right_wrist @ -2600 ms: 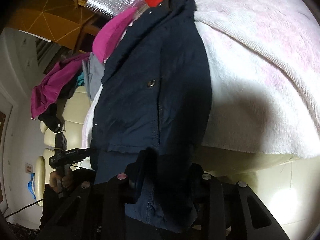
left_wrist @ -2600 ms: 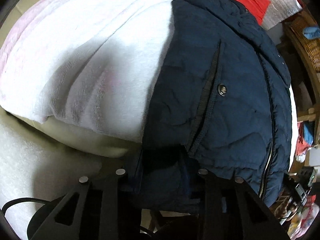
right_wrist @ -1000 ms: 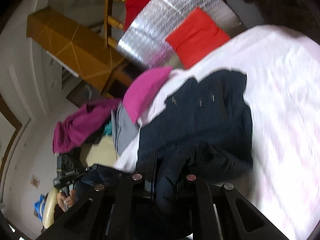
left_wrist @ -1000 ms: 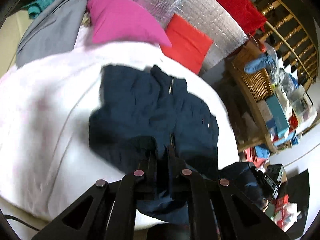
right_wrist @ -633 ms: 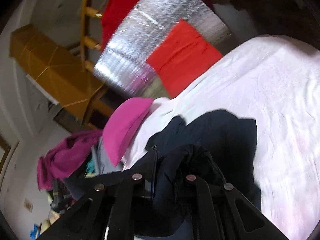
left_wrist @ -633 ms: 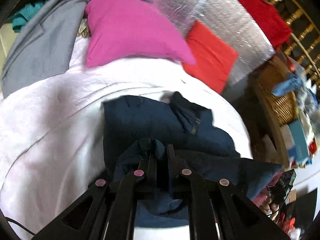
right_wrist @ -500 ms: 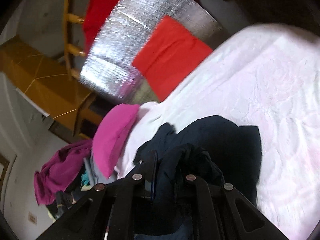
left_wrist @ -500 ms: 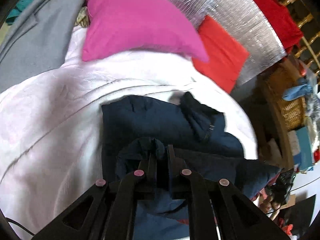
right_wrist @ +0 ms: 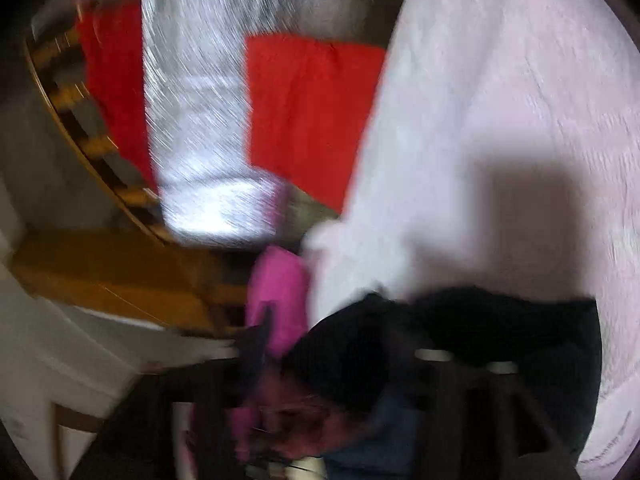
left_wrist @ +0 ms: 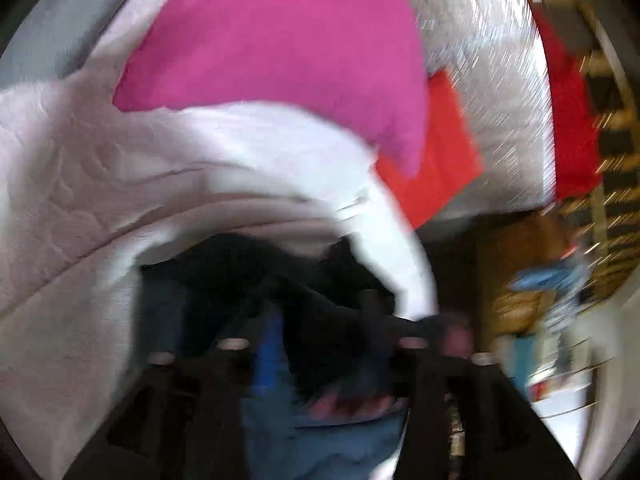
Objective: Fold large clothes
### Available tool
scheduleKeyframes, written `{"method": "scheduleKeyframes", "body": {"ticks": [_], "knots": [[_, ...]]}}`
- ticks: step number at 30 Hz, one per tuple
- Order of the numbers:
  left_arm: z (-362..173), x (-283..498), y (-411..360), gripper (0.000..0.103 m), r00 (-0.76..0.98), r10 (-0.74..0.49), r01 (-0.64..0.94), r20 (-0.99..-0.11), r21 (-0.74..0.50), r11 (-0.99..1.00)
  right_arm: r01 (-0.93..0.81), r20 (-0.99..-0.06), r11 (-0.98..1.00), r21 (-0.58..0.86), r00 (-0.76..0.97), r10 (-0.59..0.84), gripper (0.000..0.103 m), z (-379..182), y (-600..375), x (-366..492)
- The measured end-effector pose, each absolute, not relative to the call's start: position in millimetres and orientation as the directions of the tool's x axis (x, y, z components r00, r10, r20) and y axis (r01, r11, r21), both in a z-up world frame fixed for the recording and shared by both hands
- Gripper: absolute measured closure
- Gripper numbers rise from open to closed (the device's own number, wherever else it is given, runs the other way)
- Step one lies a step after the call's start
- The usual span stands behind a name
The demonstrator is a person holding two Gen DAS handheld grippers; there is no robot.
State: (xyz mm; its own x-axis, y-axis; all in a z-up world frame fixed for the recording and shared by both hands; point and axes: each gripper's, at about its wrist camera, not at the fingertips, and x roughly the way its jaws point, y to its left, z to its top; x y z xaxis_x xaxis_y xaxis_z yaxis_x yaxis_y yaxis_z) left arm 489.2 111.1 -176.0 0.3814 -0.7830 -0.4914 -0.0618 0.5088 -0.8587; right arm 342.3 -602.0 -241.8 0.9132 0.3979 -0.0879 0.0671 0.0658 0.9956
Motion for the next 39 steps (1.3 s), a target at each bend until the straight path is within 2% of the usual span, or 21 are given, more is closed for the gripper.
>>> {"method": "scheduleKeyframes", "body": {"ticks": [1, 3, 4, 5, 8, 10, 11, 12, 13, 14, 15, 17, 20, 23, 25, 28, 33, 35, 36, 39], "knots": [[-169.2, 486.0, 119.6, 0.017, 0.435, -0.776, -0.060, -0.457, -0.875, 0.481, 0.058, -0.081, 0.081, 0.995, 0.942, 0.326, 0.019, -232.5, -611.0, 326.2], [-147.7, 470.2, 142.5, 0.009, 0.594, -0.720, -0.029, -0.360, -0.903, 0.428, 0.043, -0.089, 0.154, 0.987, 0.947, 0.308, 0.019, -215.0, -615.8, 307.2], [-137.2, 459.0, 151.5, 0.009, 0.647, -0.696, -0.009, -0.312, -0.915, 0.403, 0.064, -0.129, 0.212, 0.975, 0.941, 0.312, 0.019, -206.0, -613.9, 297.4], [-132.6, 450.9, 153.2, 0.009, 0.661, -0.683, -0.012, -0.310, -0.915, 0.403, 0.075, -0.157, 0.258, 0.963, 0.937, 0.313, 0.019, -200.1, -610.3, 289.1], [-122.2, 413.8, 134.1, 0.009, 0.630, -0.688, 0.023, -0.359, -0.877, 0.479, 0.109, -0.254, 0.414, 0.904, 0.915, 0.313, 0.019, -185.2, -592.5, 261.1], [-122.9, 385.4, 122.9, 0.009, 0.641, -0.659, 0.027, -0.394, -0.846, 0.532, 0.116, -0.300, 0.501, 0.858, 0.904, 0.305, 0.019, -181.2, -573.4, 241.3], [-124.4, 363.3, 114.2, 0.009, 0.659, -0.625, 0.018, -0.418, -0.822, 0.569, 0.123, -0.322, 0.526, 0.841, 0.897, 0.304, 0.022, -180.0, -567.4, 238.2], [-126.4, 346.8, 106.4, 0.009, 0.672, -0.591, 0.002, -0.447, -0.797, 0.604, 0.126, -0.347, 0.560, 0.819, 0.886, 0.308, 0.028, -180.8, -556.7, 233.8], [-128.6, 328.5, 96.3, 0.009, 0.687, -0.544, -0.024, -0.482, -0.763, 0.646, 0.123, -0.381, 0.602, 0.789, 0.867, 0.322, 0.054, -181.1, -542.9, 231.0], [-131.1, 307.0, 84.5, 0.009, 0.713, -0.481, -0.054, -0.511, -0.723, 0.688, 0.126, -0.419, 0.639, 0.758, 0.846, 0.330, 0.072, -182.3, -530.0, 230.7], [-131.8, 292.4, 77.3, 0.009, 0.733, -0.424, -0.077, -0.532, -0.684, 0.725, 0.130, -0.457, 0.677, 0.724, 0.826, 0.330, 0.072, -184.2, -515.5, 230.7], [-131.5, 263.9, 46.3, 0.009, 0.773, -0.223, -0.128, -0.593, -0.491, 0.862, 0.124, -0.507, 0.731, 0.671, 0.796, 0.330, 0.072, -188.4, -487.0, 231.1], [-145.9, 264.5, 15.6, 0.009, 0.736, -0.065, -0.125, -0.674, -0.230, 0.965, 0.119, -0.563, 0.769, 0.628, 0.752, 0.343, 0.072, -197.6, -451.9, 237.3], [-166.8, 281.4, 16.0, 0.009, 0.638, 0.022, -0.156, -0.770, -0.102, 0.983, 0.148, -0.650, 0.839, 0.523, 0.706, 0.281, 0.071, -216.9, -430.1, 251.3], [-182.5, 290.8, 22.0, 0.009, 0.600, 0.016, -0.156, -0.800, -0.097, 0.983, 0.180, -0.710, 0.856, 0.484, 0.653, 0.264, 0.073, -236.2, -422.7, 264.1], [-190.9, 299.6, 24.6, 0.009, 0.548, 0.017, -0.149, -0.836, -0.077, 0.986, 0.190, -0.733, 0.867, 0.461, 0.632, 0.251, 0.072, -231.0, -420.9, 270.7], [-181.3, 295.7, 33.3, 0.009, 0.568, 0.017, -0.166, -0.823, -0.094, 0.982, 0.104, -0.672, 0.884, 0.456, 0.691, 0.266, 0.071, -186.2, -409.6, 292.2], [-179.9, 296.2, 36.0, 0.009, 0.568, 0.010, -0.171, -0.823, -0.106, 0.979, 0.062, -0.657, 0.888, 0.456, 0.697, 0.289, 0.056, -174.0, -396.3, 313.0], [-180.0, 298.8, 34.8, 0.009, 0.570, 0.011, -0.173, -0.821, -0.107, 0.979, 0.043, -0.655, 0.895, 0.445, 0.697, 0.292, 0.052, -168.5, -384.2, 323.8], [-177.7, 299.6, 30.4, 0.009, 0.588, 0.016, -0.174, -0.808, -0.107, 0.979, -0.021, -0.654, 0.912, 0.411, 0.690, 0.311, 0.050, -162.6, -344.7, 363.0]]}}
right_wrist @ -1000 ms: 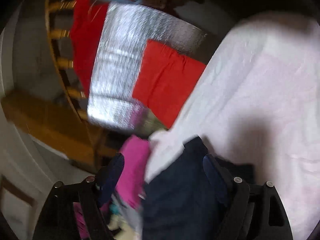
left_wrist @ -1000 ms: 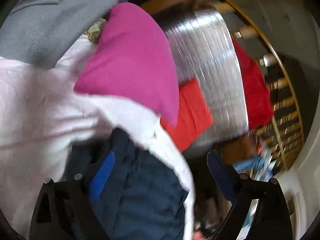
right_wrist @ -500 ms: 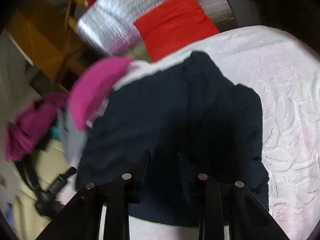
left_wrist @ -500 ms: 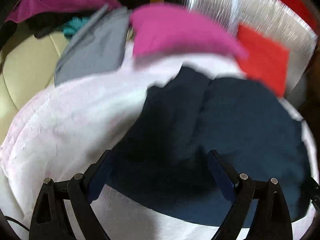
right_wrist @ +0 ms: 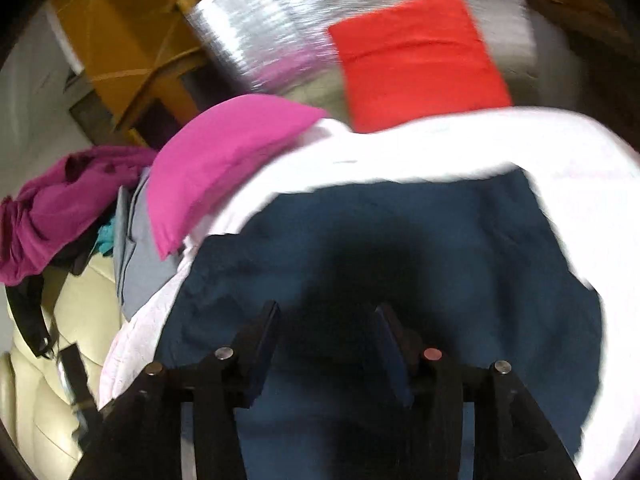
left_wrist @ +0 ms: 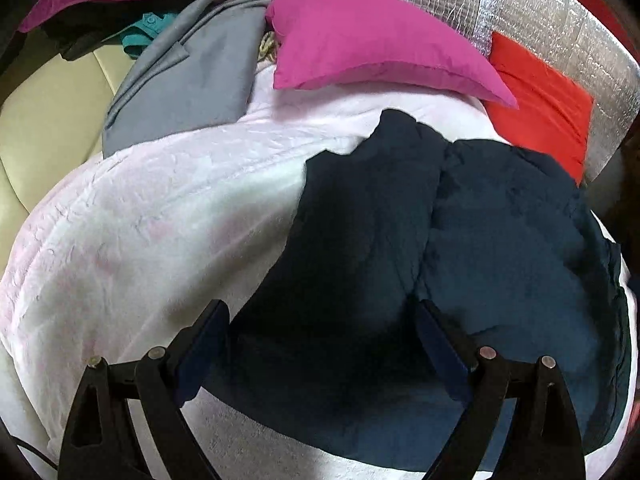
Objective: Fold large clothes
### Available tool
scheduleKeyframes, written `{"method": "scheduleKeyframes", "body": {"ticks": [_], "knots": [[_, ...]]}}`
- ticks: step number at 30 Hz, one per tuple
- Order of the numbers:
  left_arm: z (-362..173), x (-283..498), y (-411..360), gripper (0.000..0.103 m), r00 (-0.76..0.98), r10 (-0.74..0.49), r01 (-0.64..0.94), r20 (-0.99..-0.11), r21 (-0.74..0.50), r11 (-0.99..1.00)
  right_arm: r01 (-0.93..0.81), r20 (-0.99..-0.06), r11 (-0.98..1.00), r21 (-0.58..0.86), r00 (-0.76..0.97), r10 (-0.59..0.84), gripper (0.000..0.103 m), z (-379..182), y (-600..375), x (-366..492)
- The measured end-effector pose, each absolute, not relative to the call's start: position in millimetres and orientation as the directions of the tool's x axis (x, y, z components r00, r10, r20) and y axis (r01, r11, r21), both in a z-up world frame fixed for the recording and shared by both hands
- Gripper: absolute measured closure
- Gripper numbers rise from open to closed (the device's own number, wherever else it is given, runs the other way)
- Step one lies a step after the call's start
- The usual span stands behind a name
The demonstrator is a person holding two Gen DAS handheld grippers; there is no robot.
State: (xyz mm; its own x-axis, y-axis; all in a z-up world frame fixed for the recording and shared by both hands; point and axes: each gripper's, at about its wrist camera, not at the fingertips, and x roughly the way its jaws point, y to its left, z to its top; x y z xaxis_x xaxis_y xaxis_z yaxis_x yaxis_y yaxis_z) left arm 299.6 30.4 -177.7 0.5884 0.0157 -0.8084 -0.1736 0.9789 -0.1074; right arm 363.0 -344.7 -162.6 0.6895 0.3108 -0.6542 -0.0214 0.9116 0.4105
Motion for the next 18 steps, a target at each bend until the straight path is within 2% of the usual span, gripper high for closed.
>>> {"method": "scheduleKeyframes", "body": {"ticks": [3, 8, 10, 15, 18], "knots": [[-174.8, 299.3, 29.4, 0.009, 0.609, 0.020, -0.168, -0.793, -0.104, 0.980, -0.027, -0.707, 0.919, 0.392, 0.631, 0.320, 0.052, -175.7, -305.8, 417.1], [-165.4, 303.3, 25.9, 0.009, 0.663, 0.039, -0.148, -0.748, -0.079, 0.986, 0.069, -0.815, 0.957, 0.281, 0.543, 0.200, 0.053, -232.4, -290.5, 469.7], [-159.8, 302.8, 25.3, 0.009, 0.686, 0.047, -0.141, -0.726, -0.069, 0.988, 0.092, -0.801, 0.938, 0.334, 0.552, 0.231, 0.053, -235.7, -299.6, 470.6], [-149.4, 297.2, 21.7, 0.009, 0.727, 0.051, -0.128, -0.684, -0.061, 0.990, 0.079, -0.784, 0.928, 0.364, 0.564, 0.260, 0.051, -224.9, -308.3, 448.5], [-145.5, 295.0, 19.9, 0.009, 0.738, 0.052, -0.124, -0.673, -0.059, 0.991, 0.057, -0.731, 0.913, 0.404, 0.620, 0.285, 0.051, -204.3, -317.3, 413.0]]}}
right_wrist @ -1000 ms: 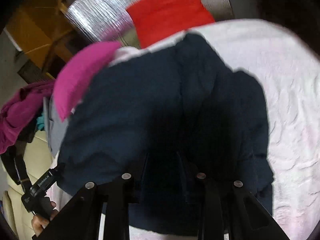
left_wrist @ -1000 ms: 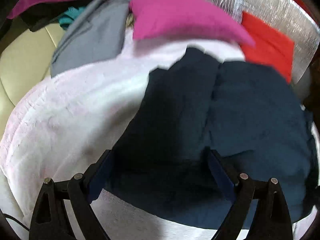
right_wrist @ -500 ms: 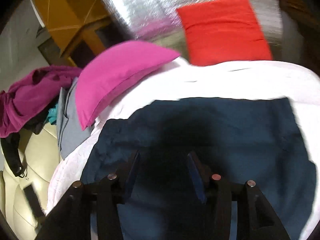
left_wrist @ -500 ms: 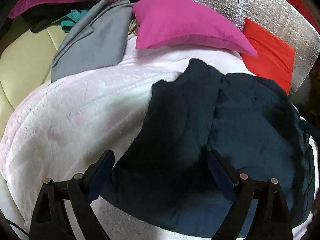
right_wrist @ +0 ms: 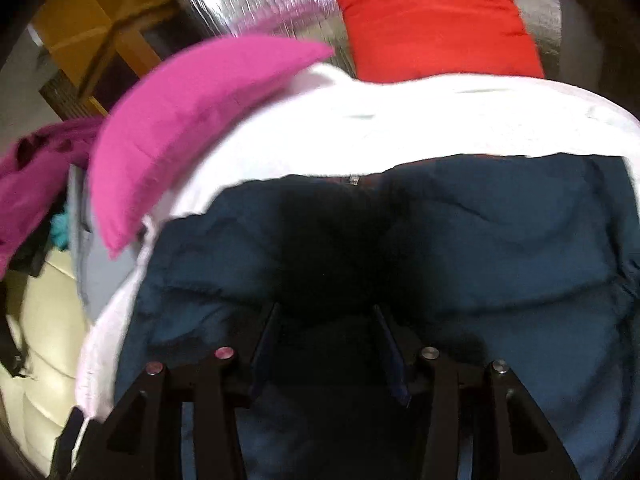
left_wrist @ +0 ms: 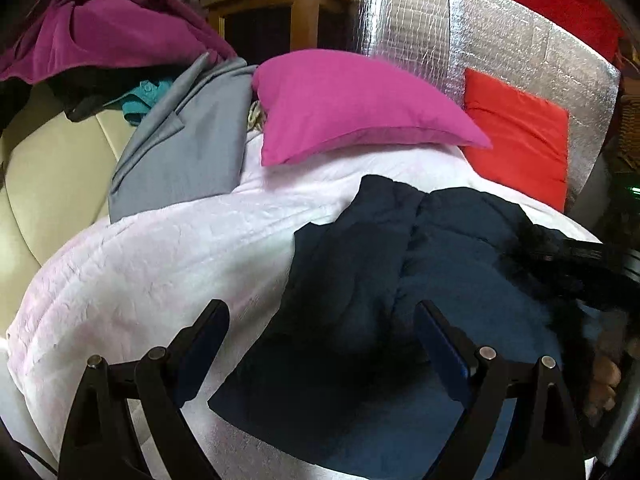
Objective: Fold large clothes
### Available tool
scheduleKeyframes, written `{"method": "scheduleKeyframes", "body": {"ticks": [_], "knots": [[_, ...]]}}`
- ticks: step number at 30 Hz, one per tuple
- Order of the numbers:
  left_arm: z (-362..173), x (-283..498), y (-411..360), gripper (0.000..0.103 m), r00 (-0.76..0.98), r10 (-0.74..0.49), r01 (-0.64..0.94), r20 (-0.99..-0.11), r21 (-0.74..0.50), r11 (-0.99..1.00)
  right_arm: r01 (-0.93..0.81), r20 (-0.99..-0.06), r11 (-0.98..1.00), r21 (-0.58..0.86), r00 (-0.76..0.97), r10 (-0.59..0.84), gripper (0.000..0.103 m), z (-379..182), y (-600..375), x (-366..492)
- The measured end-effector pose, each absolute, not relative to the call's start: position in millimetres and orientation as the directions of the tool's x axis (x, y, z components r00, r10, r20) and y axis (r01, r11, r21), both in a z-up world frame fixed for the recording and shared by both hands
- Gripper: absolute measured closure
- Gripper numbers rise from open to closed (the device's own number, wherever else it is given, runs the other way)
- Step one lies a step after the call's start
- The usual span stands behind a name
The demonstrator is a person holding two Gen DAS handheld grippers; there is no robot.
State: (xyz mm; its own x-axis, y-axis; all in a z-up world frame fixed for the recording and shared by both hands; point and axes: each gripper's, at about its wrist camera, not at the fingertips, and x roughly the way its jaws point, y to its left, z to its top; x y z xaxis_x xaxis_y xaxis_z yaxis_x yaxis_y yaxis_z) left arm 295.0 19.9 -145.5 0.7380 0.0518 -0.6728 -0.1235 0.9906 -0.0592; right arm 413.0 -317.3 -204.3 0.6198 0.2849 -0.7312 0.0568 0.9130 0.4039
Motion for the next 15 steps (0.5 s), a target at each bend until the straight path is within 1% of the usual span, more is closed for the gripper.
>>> {"method": "scheduleKeyframes", "body": {"ticks": [4, 8, 13, 15], "knots": [[-142.9, 292.7, 18.3, 0.009, 0.744, 0.043, -0.118, -0.666, -0.068, 0.991, 0.045, -0.699, 0.929, 0.368, 0.673, 0.244, 0.051, -183.1, -328.0, 364.0], [-142.4, 291.3, 17.3, 0.009, 0.746, 0.035, -0.114, -0.664, -0.076, 0.991, 0.077, -0.687, 0.935, 0.346, 0.700, 0.197, 0.051, -176.1, -349.8, 319.8], [-141.7, 289.0, 14.6, 0.009, 0.751, 0.037, -0.110, -0.659, -0.070, 0.992, 0.134, -0.686, 0.938, 0.319, 0.716, 0.131, 0.051, -182.6, -375.9, 272.8], [-141.8, 288.5, 14.4, 0.009, 0.753, 0.036, -0.110, -0.657, -0.072, 0.991, 0.151, -0.692, 0.929, 0.337, 0.709, 0.136, 0.051, -191.1, -381.8, 266.6]]}}
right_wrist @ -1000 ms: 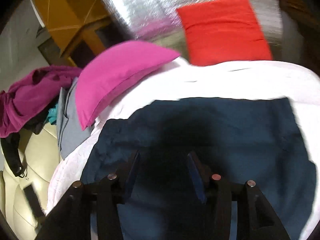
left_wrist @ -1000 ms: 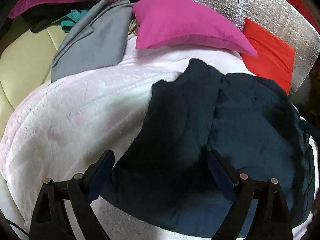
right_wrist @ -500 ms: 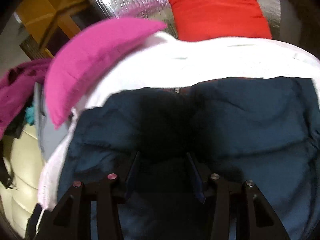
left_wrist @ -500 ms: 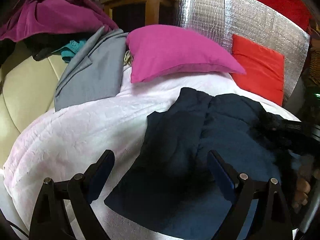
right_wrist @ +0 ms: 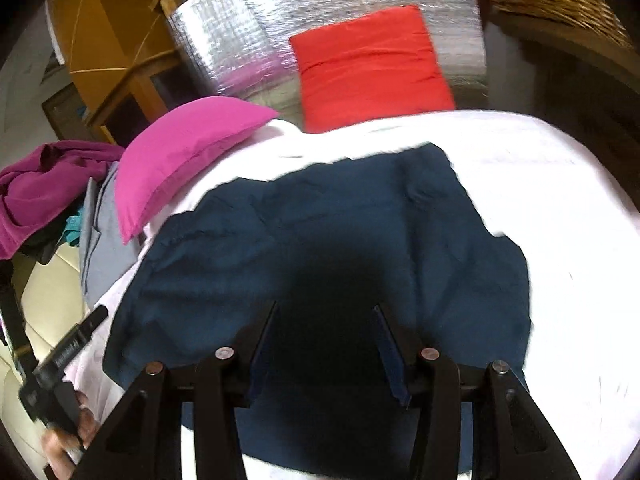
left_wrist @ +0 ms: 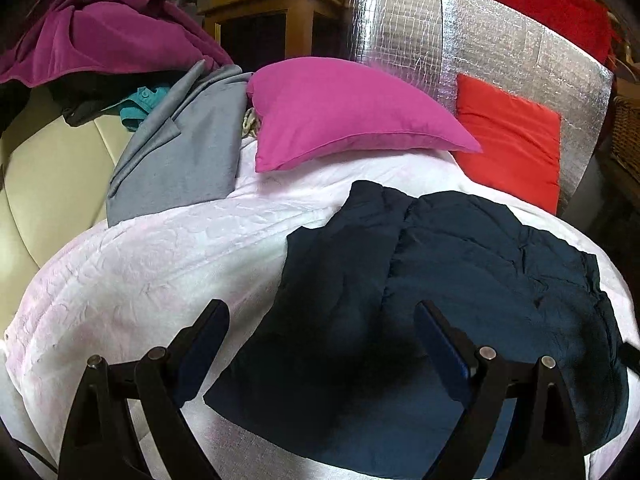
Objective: Fold large clothes
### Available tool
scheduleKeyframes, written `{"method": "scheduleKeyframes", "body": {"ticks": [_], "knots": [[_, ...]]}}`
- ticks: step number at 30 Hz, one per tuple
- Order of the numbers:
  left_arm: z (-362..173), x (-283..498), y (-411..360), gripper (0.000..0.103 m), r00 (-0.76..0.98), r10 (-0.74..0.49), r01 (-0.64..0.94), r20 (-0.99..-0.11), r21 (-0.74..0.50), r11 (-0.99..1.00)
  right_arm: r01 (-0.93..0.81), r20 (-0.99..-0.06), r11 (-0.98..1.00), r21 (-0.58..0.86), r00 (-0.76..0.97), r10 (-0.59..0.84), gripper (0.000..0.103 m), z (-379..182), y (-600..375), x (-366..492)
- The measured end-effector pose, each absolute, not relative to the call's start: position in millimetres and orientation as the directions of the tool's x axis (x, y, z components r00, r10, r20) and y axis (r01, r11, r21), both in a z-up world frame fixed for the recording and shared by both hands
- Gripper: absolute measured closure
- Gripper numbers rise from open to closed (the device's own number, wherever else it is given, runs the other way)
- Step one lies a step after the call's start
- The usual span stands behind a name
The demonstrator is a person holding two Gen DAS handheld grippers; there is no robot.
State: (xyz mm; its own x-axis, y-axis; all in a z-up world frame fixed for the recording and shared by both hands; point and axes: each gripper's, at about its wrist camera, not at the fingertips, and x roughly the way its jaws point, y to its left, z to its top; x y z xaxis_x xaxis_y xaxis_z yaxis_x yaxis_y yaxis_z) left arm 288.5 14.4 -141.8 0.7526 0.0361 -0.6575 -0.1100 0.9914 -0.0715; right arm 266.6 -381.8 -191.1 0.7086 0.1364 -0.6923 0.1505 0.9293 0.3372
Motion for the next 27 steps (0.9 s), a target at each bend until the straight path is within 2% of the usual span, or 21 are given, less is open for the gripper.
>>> {"method": "scheduleKeyframes", "body": {"ticks": [5, 15, 27], "knots": [[-142.5, 288.0, 12.2, 0.009, 0.753, 0.039, -0.105, -0.657, -0.063, 0.992, 0.198, -0.739, 0.904, 0.379, 0.652, 0.167, 0.051, -232.5, -392.2, 278.5], [-141.9, 287.9, 10.4, 0.009, 0.757, 0.037, -0.102, -0.652, -0.062, 0.993, 0.190, -0.725, 0.889, 0.417, 0.659, 0.199, 0.051, -239.6, -401.3, 285.4], [-139.5, 285.7, 14.3, 0.009, 0.761, 0.032, -0.104, -0.648, -0.074, 0.992, 0.199, -0.734, 0.895, 0.399, 0.654, 0.182, 0.051, -241.1, -394.6, 282.7]]}}
